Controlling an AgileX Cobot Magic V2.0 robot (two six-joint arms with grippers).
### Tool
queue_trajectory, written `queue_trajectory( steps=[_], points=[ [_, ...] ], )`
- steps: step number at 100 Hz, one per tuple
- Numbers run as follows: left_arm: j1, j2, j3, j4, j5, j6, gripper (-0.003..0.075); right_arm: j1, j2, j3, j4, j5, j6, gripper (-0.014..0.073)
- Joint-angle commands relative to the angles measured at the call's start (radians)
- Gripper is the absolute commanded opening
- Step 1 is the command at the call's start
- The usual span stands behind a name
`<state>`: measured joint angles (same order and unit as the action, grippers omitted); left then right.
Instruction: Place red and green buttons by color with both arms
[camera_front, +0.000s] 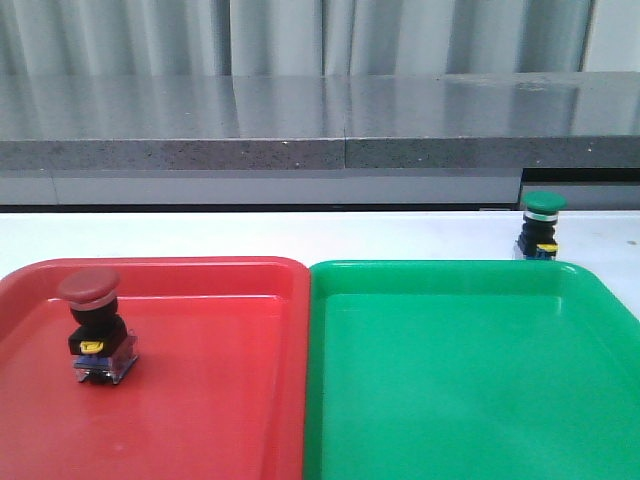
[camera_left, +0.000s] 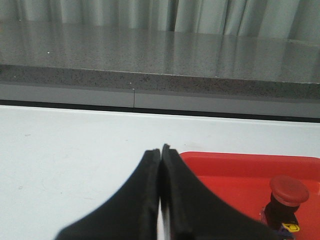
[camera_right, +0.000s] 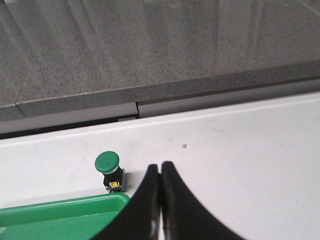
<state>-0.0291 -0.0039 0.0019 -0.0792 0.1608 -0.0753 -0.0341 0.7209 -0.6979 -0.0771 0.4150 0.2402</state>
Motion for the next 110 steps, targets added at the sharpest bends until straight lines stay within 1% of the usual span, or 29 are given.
queue_trajectory(
  steps=[1, 16, 23, 28, 29, 30, 35, 40, 47, 54, 62, 87, 110],
  points=[
    [-0.001, -0.033, 0.011, -0.001, -0.078, -0.001, -0.002, 0.004, 0.083, -0.086, 0.009, -0.039, -0.004, -0.0063],
    [-0.001, -0.033, 0.011, -0.001, -0.078, -0.001, -0.002, 0.045, 0.274, -0.195, 0.01, 0.074, -0.011, -0.0058],
    [-0.001, -0.033, 0.011, -0.001, -0.078, -0.001, -0.002, 0.071, 0.361, -0.247, 0.01, 0.124, -0.018, -0.0021],
    [-0.001, -0.033, 0.011, -0.001, -0.078, -0.001, -0.002, 0.089, 0.421, -0.283, 0.01, 0.16, -0.023, 0.0031],
    [-0.001, -0.033, 0.011, -0.001, -0.078, -0.001, -0.002, 0.094, 0.439, -0.294, 0.01, 0.169, -0.026, 0.006],
    [-0.001, -0.033, 0.011, -0.001, -0.078, -0.001, -0.002, 0.096, 0.447, -0.299, 0.01, 0.169, -0.028, 0.006],
    [-0.001, -0.033, 0.011, -0.001, -0.078, -0.001, -0.002, 0.114, 0.506, -0.335, 0.01, 0.201, -0.044, 0.0145],
    [-0.001, -0.033, 0.011, -0.001, -0.078, -0.001, -0.002, 0.133, 0.563, -0.374, 0.01, 0.229, -0.05, 0.0259],
    [-0.001, -0.033, 0.011, -0.001, -0.078, -0.001, -0.002, 0.153, 0.642, -0.43, 0.017, 0.261, -0.05, 0.039],
    [-0.001, -0.033, 0.011, -0.001, -0.078, -0.001, -0.002, 0.16, 0.719, -0.49, 0.04, 0.292, -0.049, 0.0457],
    [-0.001, -0.033, 0.011, -0.001, -0.078, -0.001, -0.002, 0.16, 0.799, -0.565, 0.077, 0.319, -0.049, 0.0458],
    [-0.001, -0.033, 0.011, -0.001, -0.078, -0.001, -0.002, 0.16, 1.038, -0.787, 0.094, 0.443, -0.049, 0.0458],
    [-0.001, -0.033, 0.011, -0.001, -0.078, -0.001, -0.002, 0.16, 1.189, -0.924, 0.129, 0.513, -0.049, 0.0458]
  ],
)
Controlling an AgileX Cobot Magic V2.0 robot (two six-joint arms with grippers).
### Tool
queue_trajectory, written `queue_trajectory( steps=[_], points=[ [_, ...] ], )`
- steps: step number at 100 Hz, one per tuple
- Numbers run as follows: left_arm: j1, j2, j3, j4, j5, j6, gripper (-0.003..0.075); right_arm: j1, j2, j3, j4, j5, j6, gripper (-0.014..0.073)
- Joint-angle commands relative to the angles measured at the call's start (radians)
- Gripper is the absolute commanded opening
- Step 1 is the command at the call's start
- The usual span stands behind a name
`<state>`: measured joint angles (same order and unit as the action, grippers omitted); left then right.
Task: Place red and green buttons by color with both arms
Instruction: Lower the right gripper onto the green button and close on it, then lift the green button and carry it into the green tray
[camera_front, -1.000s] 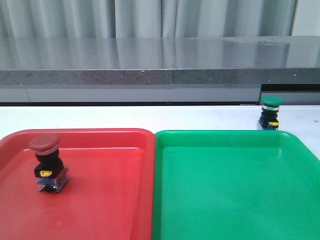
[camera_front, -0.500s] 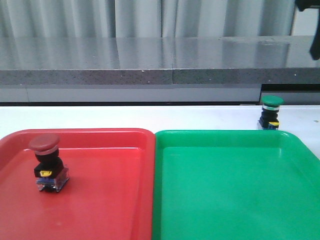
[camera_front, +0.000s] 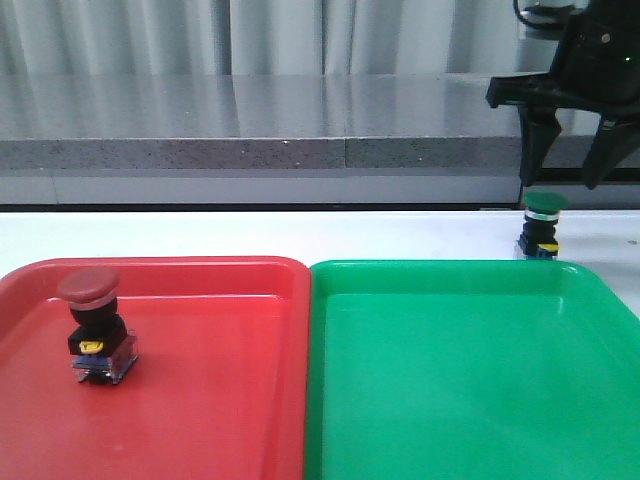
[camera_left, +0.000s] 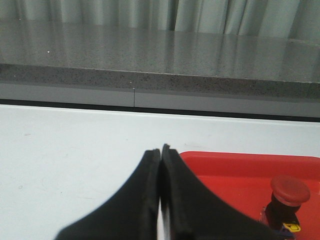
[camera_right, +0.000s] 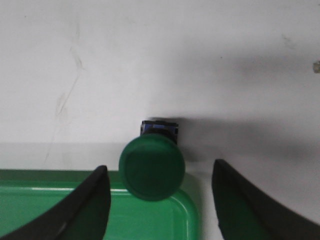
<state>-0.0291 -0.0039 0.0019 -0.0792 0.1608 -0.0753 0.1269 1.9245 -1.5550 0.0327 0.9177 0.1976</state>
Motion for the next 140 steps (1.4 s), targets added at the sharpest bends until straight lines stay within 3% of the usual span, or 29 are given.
queue_trajectory(
  steps=[1, 50, 70, 79, 115, 140],
  points=[
    [-0.001, -0.033, 0.011, -0.001, -0.078, -0.001, -0.002, -0.001, -0.012, -0.072, 0.024, 0.012, -0.007, 0.0458],
    [-0.001, -0.033, 0.011, -0.001, -0.078, -0.001, -0.002, -0.001, 0.061, -0.094, 0.043, 0.042, -0.008, 0.0451],
    [-0.001, -0.033, 0.011, -0.001, -0.078, -0.001, -0.002, -0.001, 0.061, -0.097, 0.043, 0.035, -0.008, 0.026],
    [-0.001, -0.033, 0.011, -0.001, -0.078, -0.001, -0.002, -0.001, 0.061, -0.116, 0.043, 0.054, -0.008, 0.0216],
    [-0.001, -0.033, 0.011, -0.001, -0.078, -0.001, -0.002, 0.012, -0.085, -0.17, 0.049, 0.163, -0.005, 0.0216],
    [-0.001, -0.033, 0.011, -0.001, -0.078, -0.001, -0.002, 0.121, -0.182, -0.104, 0.049, 0.197, 0.014, 0.0216]
  ],
)
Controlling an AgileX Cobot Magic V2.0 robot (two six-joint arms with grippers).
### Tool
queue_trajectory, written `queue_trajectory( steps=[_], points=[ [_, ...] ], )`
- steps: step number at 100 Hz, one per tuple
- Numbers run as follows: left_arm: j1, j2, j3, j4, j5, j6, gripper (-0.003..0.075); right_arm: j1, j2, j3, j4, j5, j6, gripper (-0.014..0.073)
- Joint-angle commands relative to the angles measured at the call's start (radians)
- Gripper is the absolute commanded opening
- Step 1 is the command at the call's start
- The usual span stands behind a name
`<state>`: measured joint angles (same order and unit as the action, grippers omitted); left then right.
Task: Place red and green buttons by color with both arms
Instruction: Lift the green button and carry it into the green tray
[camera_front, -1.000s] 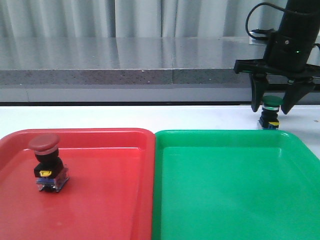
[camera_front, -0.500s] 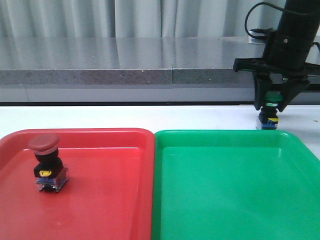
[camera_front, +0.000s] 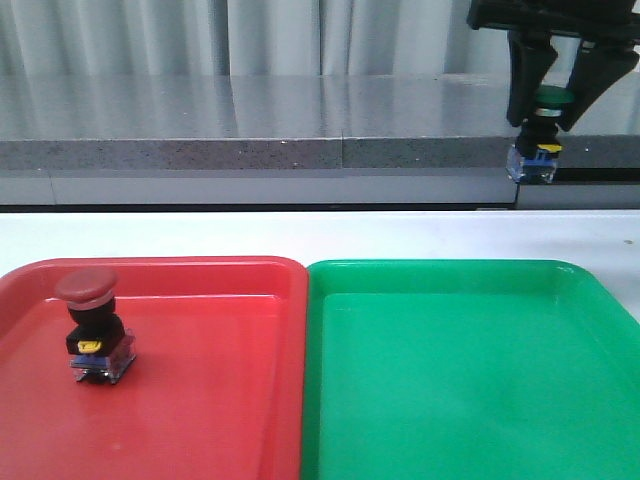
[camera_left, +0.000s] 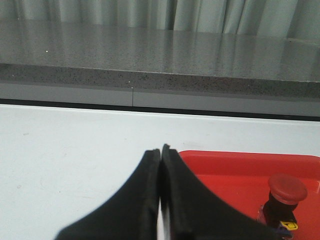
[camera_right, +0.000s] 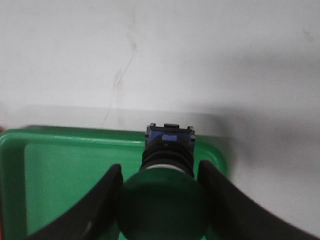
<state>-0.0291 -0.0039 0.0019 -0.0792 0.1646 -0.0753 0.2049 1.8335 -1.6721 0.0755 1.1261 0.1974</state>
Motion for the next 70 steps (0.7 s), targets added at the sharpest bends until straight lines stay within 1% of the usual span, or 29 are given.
queue_trajectory(
  steps=[1, 9, 29, 44, 54, 70],
  points=[
    [-0.001, -0.033, 0.011, -0.001, -0.081, -0.001, -0.002, 0.048, -0.096, 0.023, 0.007, -0.014, 0.017, 0.0216],
    [-0.001, -0.033, 0.011, -0.001, -0.081, -0.001, -0.002, 0.096, -0.134, 0.083, 0.007, -0.033, 0.05, 0.0216],
    [-0.001, -0.033, 0.011, -0.001, -0.081, -0.001, -0.002, 0.215, -0.225, 0.297, 0.007, -0.181, 0.144, 0.0216],
    [-0.001, -0.033, 0.011, -0.001, -0.081, -0.001, -0.002, 0.3, -0.232, 0.414, 0.007, -0.256, 0.162, 0.0216],
    [-0.001, -0.033, 0.011, -0.001, -0.081, -0.001, -0.002, 0.326, -0.232, 0.478, 0.012, -0.331, 0.175, 0.0216],
    [-0.001, -0.033, 0.011, -0.001, -0.081, -0.001, -0.002, 0.328, -0.215, 0.558, 0.014, -0.41, 0.175, 0.0216]
  ],
)
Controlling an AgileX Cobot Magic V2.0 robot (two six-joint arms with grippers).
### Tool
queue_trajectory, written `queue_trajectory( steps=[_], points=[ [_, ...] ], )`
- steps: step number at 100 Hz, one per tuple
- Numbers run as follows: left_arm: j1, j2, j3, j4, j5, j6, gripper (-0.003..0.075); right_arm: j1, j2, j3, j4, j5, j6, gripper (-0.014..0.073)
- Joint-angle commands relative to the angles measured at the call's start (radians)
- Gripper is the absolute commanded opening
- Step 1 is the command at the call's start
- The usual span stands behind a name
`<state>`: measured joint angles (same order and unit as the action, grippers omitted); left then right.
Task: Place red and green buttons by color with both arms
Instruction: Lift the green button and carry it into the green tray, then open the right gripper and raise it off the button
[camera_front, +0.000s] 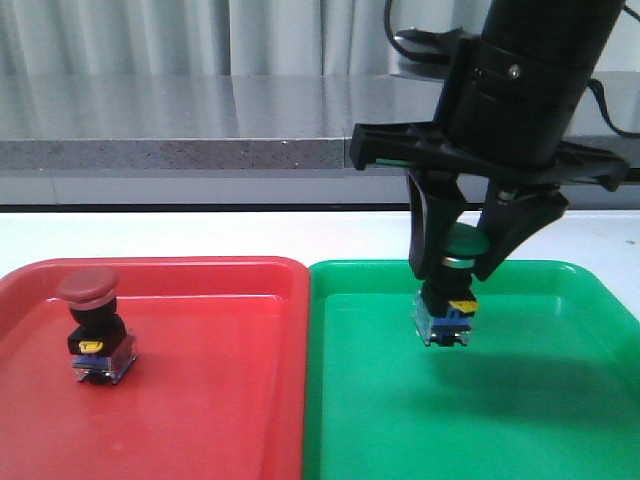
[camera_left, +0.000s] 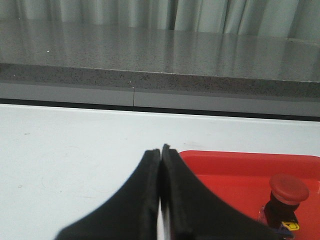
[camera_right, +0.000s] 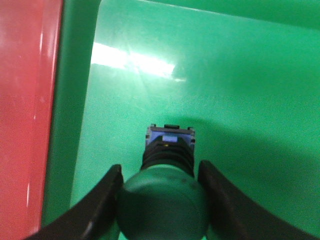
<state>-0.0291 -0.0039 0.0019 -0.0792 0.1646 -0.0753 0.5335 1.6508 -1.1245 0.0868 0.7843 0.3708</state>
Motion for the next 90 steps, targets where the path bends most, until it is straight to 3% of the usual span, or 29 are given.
queue_trajectory(
  steps=[1, 34, 60, 90],
  points=[
    [-0.001, -0.033, 0.011, -0.001, -0.081, -0.001, -0.002, -0.001, -0.031, 0.015, 0.003, -0.068, 0.002, 0.0216],
    [-0.001, -0.033, 0.011, -0.001, -0.081, -0.001, -0.002, -0.001, -0.002, 0.034, 0.0, -0.079, 0.0, 0.0243],
    [-0.001, -0.033, 0.011, -0.001, -0.081, -0.001, -0.002, -0.001, -0.026, 0.065, 0.004, -0.145, -0.027, 0.0517],
    [-0.001, -0.033, 0.011, -0.001, -0.081, -0.001, -0.002, -0.083, -0.198, 0.069, 0.026, -0.123, -0.123, 0.0512]
  ],
)
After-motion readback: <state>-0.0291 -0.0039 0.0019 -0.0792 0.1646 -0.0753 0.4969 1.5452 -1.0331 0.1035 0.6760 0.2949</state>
